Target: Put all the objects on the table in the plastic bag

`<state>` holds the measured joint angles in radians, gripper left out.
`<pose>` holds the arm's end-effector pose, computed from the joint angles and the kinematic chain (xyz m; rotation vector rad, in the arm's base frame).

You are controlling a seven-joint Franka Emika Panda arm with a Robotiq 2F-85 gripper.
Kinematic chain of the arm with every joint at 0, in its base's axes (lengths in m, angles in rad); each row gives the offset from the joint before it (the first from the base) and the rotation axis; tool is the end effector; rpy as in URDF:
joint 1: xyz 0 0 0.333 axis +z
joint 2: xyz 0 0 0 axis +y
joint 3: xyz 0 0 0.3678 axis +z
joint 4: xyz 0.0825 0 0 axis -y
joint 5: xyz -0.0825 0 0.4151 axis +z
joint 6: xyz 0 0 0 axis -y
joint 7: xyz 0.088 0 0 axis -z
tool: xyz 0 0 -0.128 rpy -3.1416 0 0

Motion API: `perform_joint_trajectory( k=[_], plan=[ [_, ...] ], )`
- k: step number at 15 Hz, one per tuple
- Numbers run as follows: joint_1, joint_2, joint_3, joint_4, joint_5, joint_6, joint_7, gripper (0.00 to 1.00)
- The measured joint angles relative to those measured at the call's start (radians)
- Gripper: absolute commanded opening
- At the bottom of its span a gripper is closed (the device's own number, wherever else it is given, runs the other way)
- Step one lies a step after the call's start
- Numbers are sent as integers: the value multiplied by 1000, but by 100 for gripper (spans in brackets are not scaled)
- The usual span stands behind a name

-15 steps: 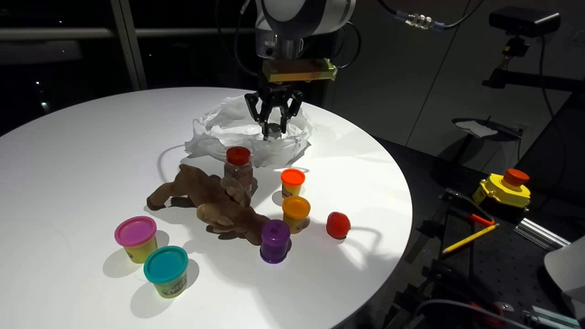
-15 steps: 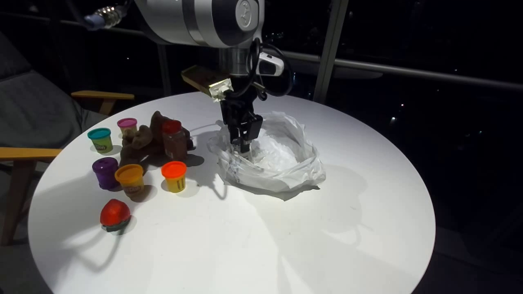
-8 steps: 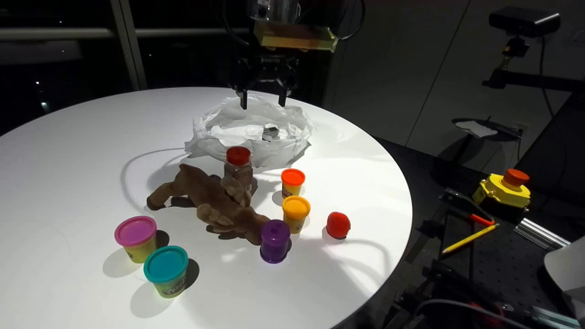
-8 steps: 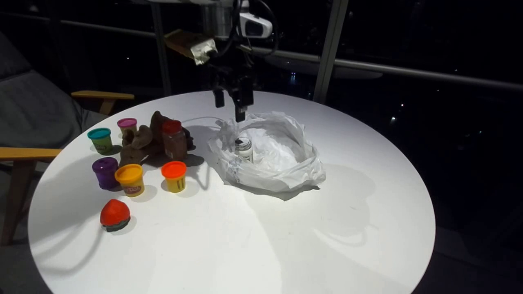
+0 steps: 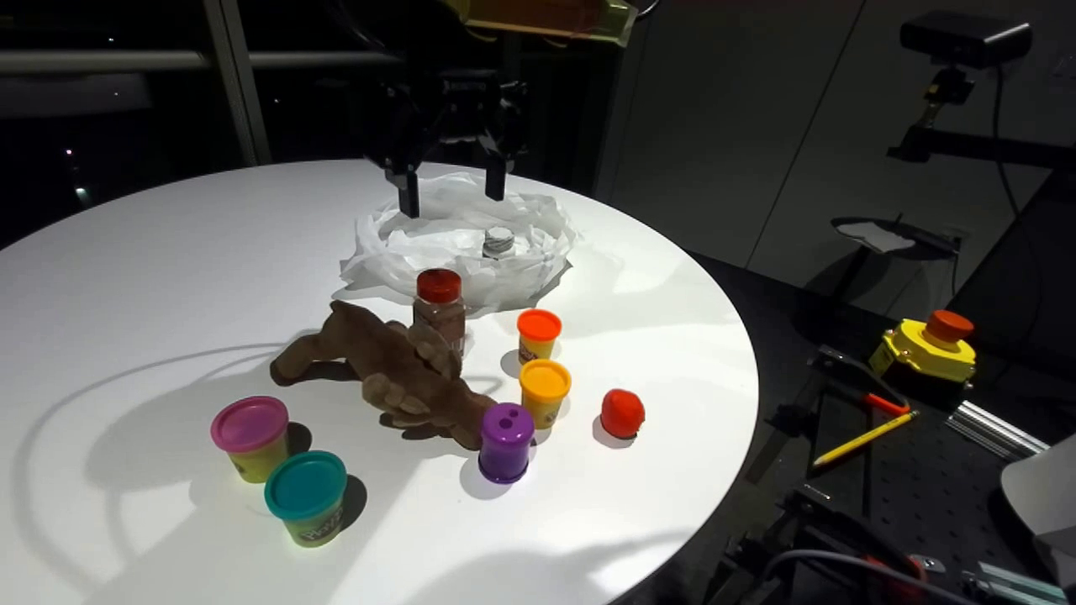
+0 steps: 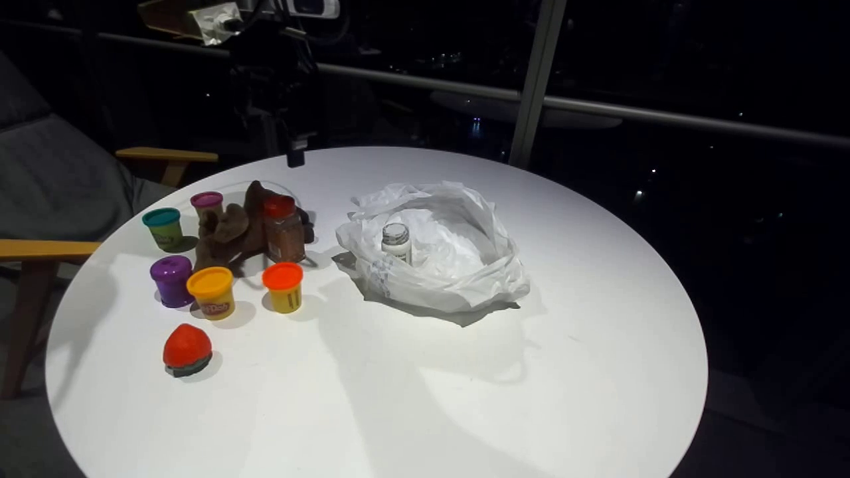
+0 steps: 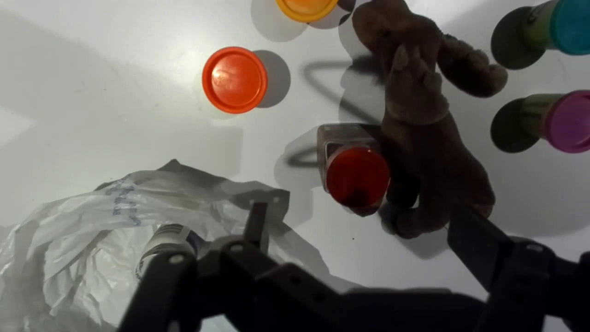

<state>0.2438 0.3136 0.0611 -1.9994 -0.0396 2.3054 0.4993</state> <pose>0.6120 0.1896 0.3093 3.1179 -0.2667 -0.0034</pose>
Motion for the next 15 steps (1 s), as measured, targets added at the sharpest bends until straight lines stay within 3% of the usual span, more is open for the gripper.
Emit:
perform_joint_trajectory(
  k=[6, 11, 12, 13, 15],
  plan=[
    [44, 47, 8, -64, -104, 150, 38, 100],
    [84, 107, -50, -101, -194, 315, 114, 100],
    [93, 116, -65, -102, -205, 333, 128, 95],
    [99, 123, -78, -102, -211, 346, 137, 74],
    [106, 131, -95, -102, -212, 353, 142, 70]
  ],
)
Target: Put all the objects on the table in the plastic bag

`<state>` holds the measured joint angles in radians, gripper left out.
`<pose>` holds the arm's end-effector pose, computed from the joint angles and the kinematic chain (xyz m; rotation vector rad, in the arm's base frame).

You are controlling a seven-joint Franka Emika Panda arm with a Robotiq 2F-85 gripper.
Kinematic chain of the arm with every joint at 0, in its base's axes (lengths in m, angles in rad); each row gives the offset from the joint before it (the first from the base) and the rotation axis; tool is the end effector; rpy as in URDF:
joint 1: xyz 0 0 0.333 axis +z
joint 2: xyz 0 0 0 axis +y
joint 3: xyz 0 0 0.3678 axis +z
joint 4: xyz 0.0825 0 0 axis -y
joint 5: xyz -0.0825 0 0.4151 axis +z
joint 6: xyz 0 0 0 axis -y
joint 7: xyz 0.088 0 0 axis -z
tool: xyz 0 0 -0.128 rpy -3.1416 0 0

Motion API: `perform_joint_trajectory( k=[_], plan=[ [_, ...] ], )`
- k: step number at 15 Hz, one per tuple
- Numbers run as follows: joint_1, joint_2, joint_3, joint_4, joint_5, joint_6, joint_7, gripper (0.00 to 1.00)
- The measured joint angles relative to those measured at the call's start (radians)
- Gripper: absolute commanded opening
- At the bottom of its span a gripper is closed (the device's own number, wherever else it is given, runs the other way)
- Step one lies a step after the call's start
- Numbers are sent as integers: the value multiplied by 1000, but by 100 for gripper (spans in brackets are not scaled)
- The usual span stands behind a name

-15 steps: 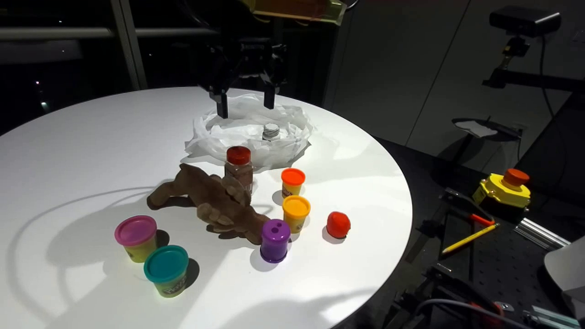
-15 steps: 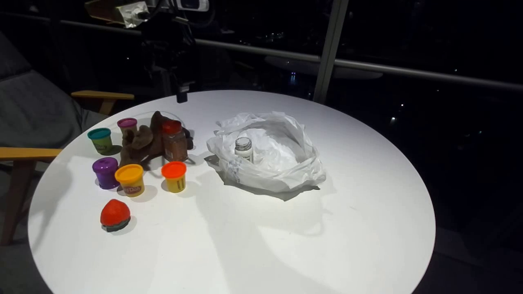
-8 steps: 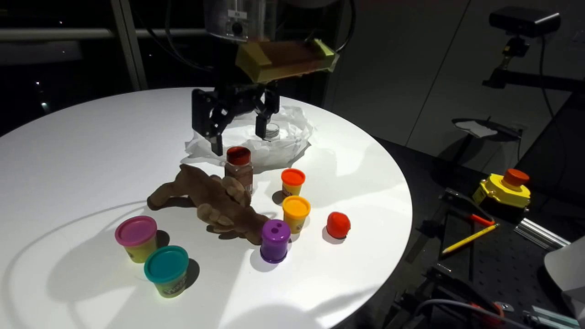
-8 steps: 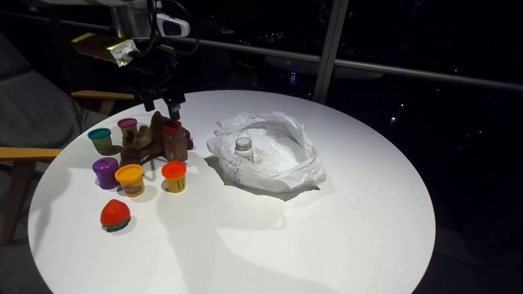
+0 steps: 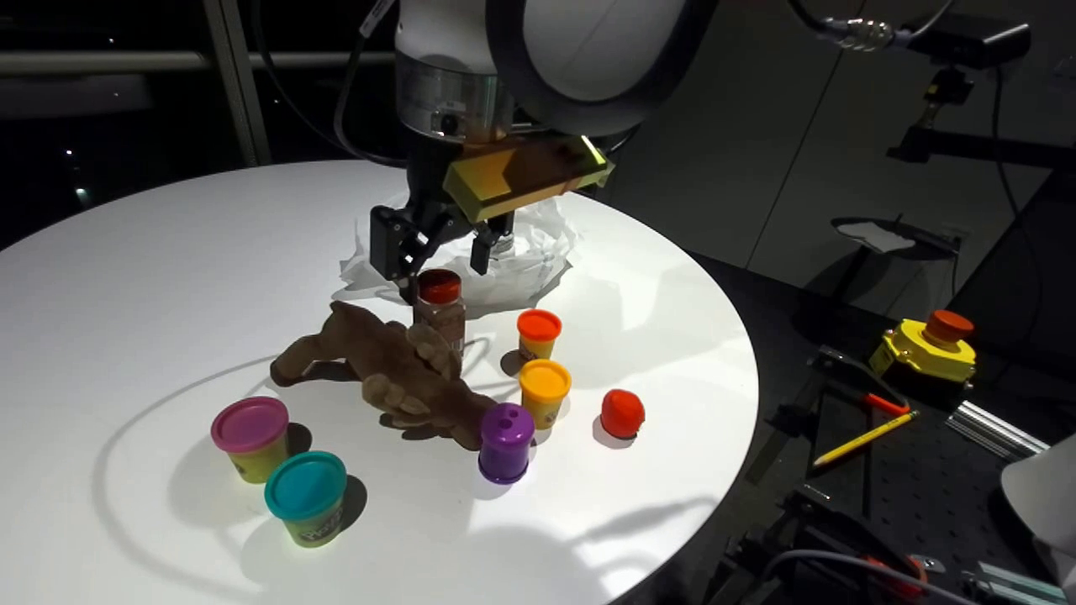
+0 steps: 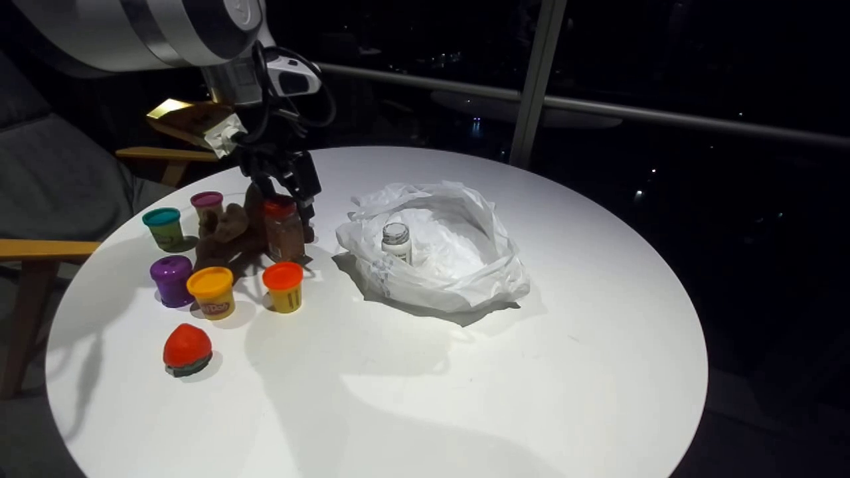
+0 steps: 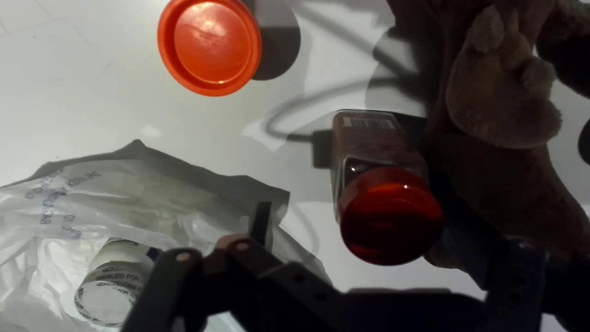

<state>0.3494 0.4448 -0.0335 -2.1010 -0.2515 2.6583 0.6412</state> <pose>0.6023 0.2021 0.2147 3.0510 -0.1599 0.2514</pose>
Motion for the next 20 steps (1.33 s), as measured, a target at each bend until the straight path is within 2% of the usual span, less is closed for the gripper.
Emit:
perform_joint_trajectory(
  k=[6, 9, 12, 16, 20],
  plan=[
    [4, 2, -6, 0, 0, -11, 0, 24],
    [9, -4, -6, 1, 0, -42, 7, 24],
    [11, -14, -6, 27, 1, -124, 30, 24],
    [8, -57, -6, 134, 0, -281, 73, 24],
    [-11, -81, -13, 237, -20, -316, 143, 24]
  ],
)
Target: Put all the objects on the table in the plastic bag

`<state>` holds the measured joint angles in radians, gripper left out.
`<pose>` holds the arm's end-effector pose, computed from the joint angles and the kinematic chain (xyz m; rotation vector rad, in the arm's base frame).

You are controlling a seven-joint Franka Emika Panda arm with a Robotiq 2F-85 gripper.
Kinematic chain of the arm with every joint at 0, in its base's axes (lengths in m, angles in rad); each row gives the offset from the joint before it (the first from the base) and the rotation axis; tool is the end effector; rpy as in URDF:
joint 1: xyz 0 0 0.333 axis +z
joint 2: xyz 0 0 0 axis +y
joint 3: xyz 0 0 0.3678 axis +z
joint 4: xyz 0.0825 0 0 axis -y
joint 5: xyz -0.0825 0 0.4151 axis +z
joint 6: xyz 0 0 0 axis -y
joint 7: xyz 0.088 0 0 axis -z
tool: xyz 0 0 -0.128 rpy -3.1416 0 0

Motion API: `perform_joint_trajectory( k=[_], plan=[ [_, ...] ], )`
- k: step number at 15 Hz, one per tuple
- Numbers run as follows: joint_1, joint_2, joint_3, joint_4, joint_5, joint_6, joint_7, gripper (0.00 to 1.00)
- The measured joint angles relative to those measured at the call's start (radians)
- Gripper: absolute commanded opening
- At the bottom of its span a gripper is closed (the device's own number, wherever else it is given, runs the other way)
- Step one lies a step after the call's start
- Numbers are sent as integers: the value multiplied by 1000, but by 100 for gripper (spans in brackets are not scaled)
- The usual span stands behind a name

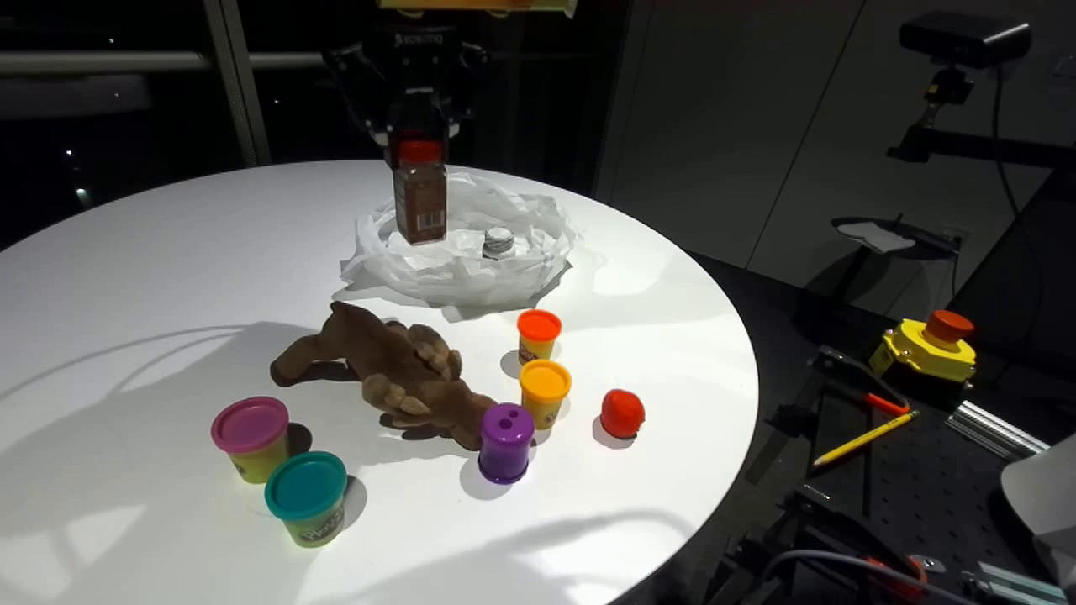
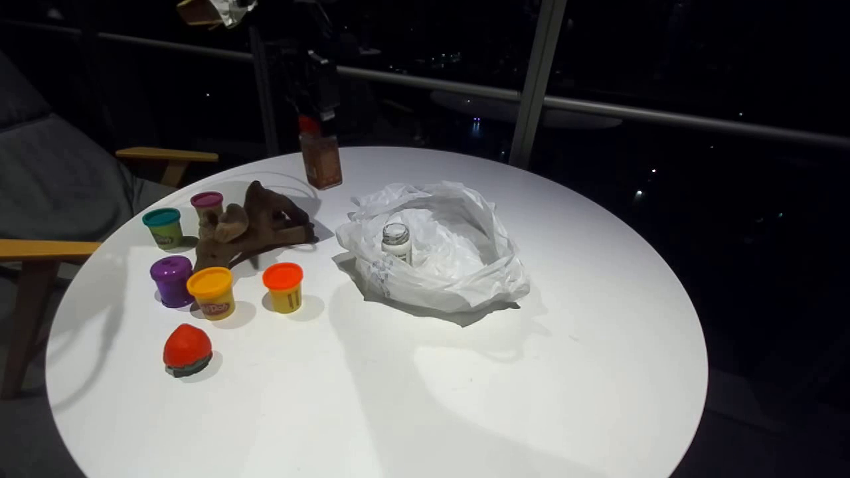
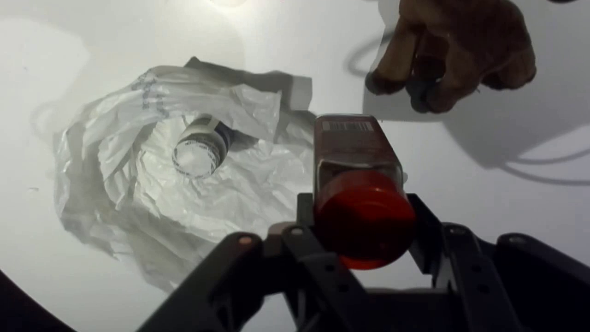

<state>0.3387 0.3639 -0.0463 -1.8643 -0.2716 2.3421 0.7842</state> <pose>0.6621 0.1931 0.3431 2.9572 -0.4604 0.3157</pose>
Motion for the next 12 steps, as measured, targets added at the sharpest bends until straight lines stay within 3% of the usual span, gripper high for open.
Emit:
perform_joint_trajectory(
  k=[5, 12],
  plan=[
    [-48, 31, -14, 39, -21, 19, 61, 24],
    [-96, 162, -32, 39, -20, 161, 93, 24]
  ],
)
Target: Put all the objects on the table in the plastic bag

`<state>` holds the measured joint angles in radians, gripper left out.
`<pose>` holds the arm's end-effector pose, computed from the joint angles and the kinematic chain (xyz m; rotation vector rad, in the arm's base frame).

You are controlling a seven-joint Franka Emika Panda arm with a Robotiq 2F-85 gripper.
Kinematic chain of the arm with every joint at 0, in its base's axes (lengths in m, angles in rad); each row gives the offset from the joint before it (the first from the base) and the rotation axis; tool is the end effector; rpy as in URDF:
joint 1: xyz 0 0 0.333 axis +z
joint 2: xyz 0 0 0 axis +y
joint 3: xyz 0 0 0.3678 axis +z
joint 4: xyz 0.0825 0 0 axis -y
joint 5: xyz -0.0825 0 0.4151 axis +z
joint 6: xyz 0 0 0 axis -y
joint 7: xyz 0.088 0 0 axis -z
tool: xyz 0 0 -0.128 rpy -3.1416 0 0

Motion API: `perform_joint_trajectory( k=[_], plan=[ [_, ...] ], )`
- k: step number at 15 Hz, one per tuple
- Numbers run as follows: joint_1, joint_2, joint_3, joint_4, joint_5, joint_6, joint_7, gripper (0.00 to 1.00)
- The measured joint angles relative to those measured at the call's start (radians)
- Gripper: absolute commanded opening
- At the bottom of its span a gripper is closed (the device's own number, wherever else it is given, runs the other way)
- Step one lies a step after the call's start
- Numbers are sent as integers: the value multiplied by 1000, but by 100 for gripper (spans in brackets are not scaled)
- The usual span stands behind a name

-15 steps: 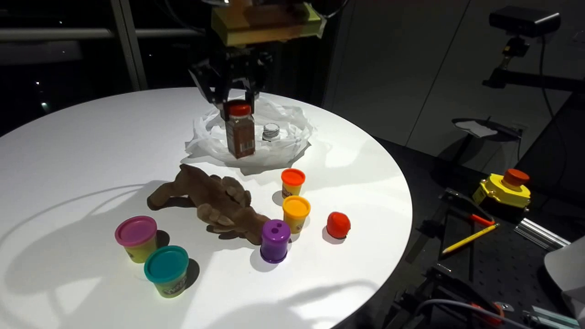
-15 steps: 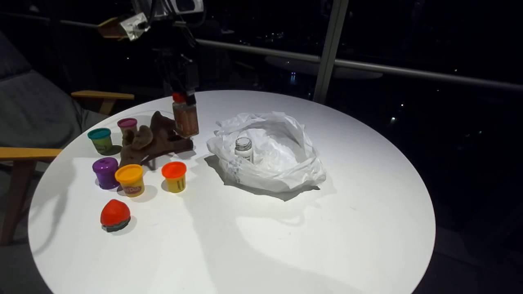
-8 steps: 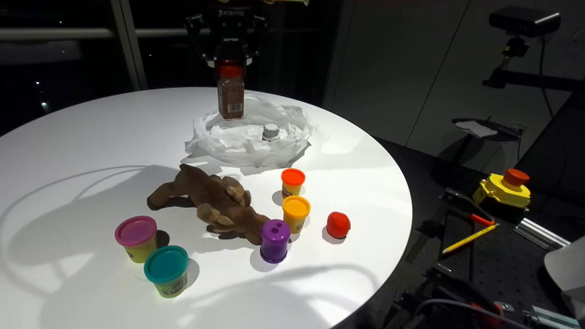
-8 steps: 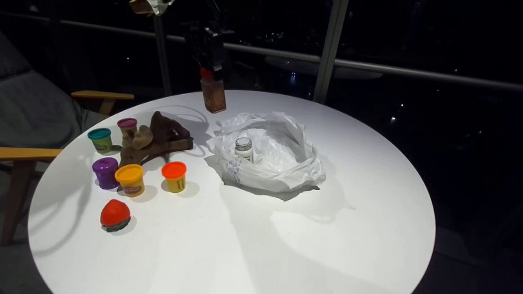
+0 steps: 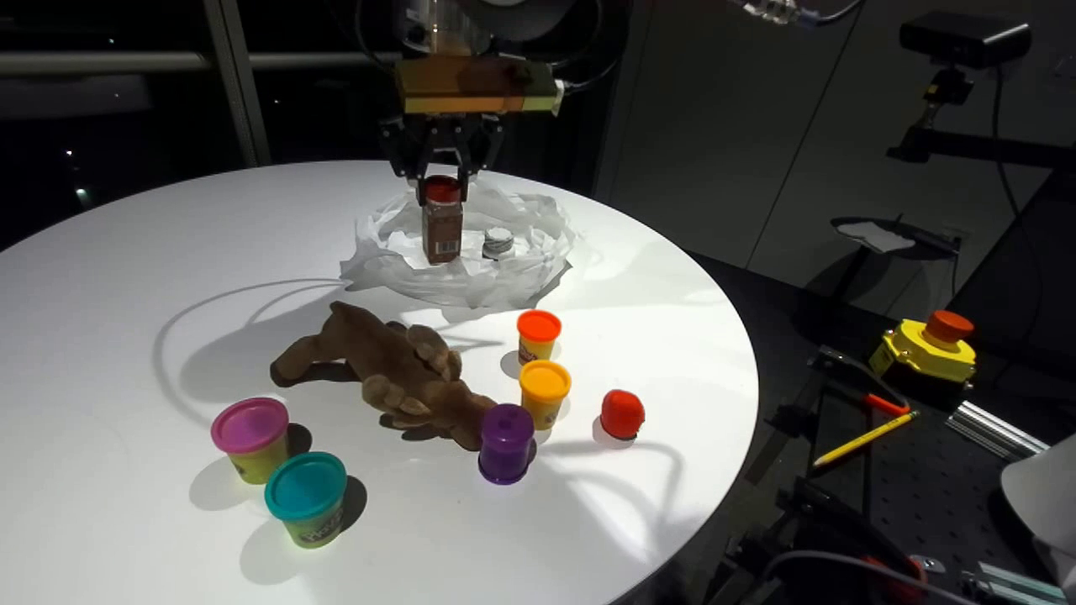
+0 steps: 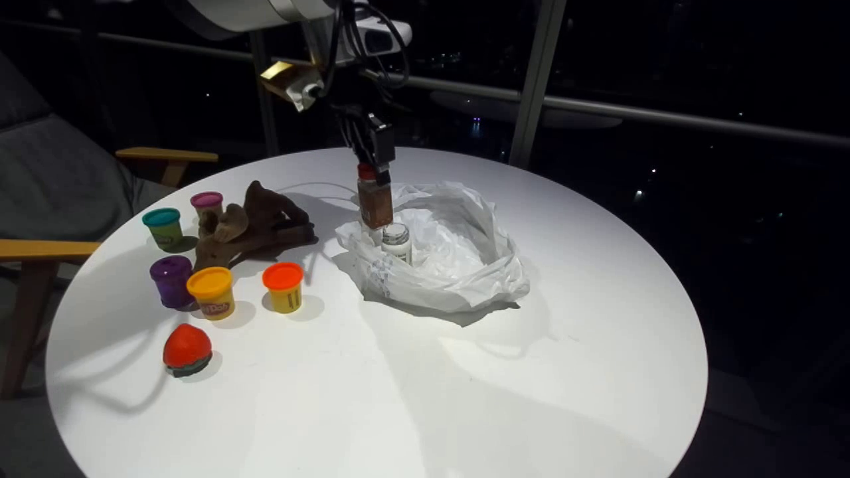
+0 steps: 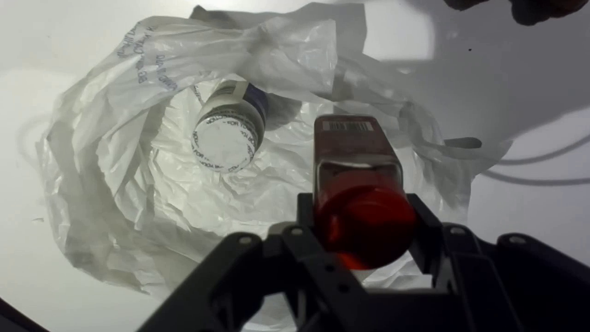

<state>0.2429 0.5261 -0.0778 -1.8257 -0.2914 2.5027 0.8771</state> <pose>0.7052 0.1207 0.2639 2.9102 -0.7073 0.3648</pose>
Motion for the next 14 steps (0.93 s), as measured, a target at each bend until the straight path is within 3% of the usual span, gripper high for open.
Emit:
perform_joint_trajectory(
  k=[5, 11, 13, 14],
  plan=[
    [9, 58, -38, -1, -1, 77, 12, 24],
    [27, 82, -61, -12, -1, 92, 12, 24],
    [27, 82, -61, -13, 1, 95, 12, 75],
    [27, 82, -61, -14, 2, 96, 12, 76]
  ],
)
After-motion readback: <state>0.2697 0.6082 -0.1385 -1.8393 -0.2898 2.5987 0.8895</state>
